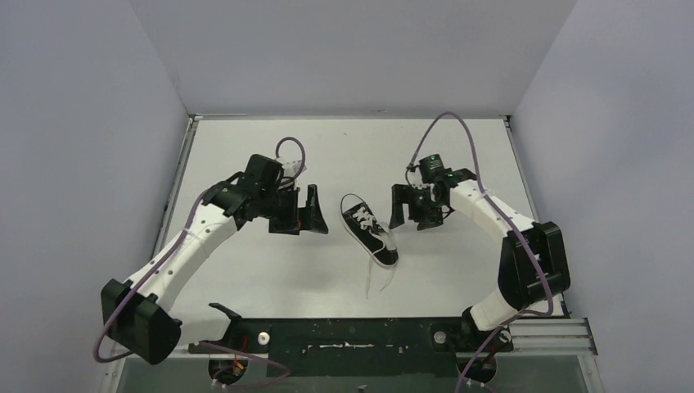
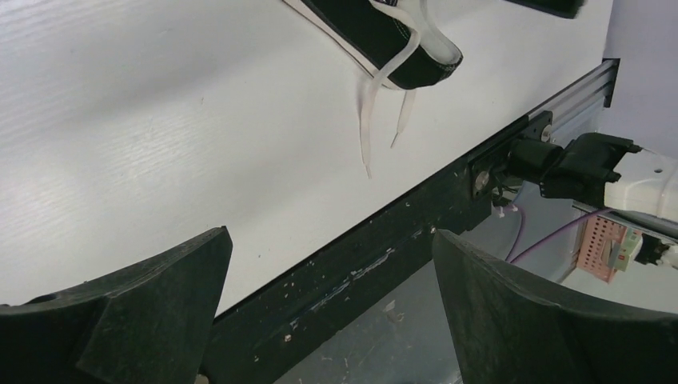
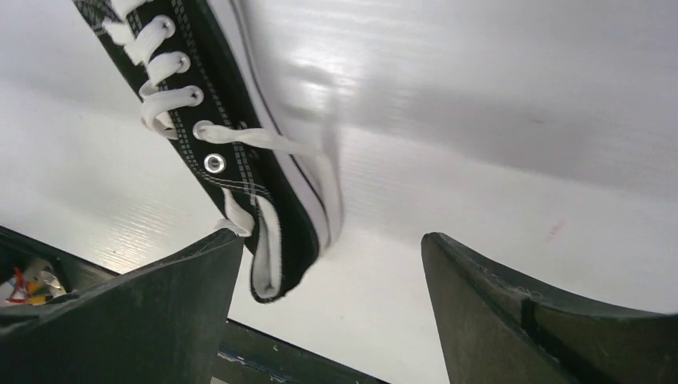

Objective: Tie the shoes

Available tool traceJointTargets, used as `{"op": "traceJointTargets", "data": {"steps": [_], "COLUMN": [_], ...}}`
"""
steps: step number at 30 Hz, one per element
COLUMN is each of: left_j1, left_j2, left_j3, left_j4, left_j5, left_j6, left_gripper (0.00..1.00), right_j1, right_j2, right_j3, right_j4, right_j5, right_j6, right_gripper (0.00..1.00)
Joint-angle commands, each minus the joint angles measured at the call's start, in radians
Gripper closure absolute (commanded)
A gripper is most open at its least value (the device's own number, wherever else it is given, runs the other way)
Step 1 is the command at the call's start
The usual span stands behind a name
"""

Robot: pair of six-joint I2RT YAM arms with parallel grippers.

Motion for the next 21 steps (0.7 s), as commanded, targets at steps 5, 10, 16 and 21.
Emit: {"op": "traceJointTargets", "data": {"steps": [5, 10, 16, 21], "left_j1": [-0.039, -0.044, -0.061, -0.099], "left_j2": [0.279, 0.364, 0.404, 0.427], "left_j3": [-0.056, -0.167, -0.196, -0.249], "left_j4": [0.470, 0.812, 0.799, 0.868], "left_j5": [0.155, 0.213, 0.275, 0.300], "left_j6": [-0.101, -0.322, -0.228, -0.210], "left_gripper": [0.06, 0.10, 0.09, 0.08], "right_j1": [-0.098, -0.097, -0.001, 0.068], "right_j2": [-0.024, -0.007, -0.015, -0.057], "right_j3": [-0.059, -0.141, -0.285, -0.356], "right_j4": [-0.001, 0.156, 0.472, 0.618], "right_j5": [-0.241, -0.379, -0.474, -0.480], "right_j6": [-0.094, -0.061, 0.197, 0.350], "right_gripper": [0.16, 0.26, 0.59, 0.55]}}
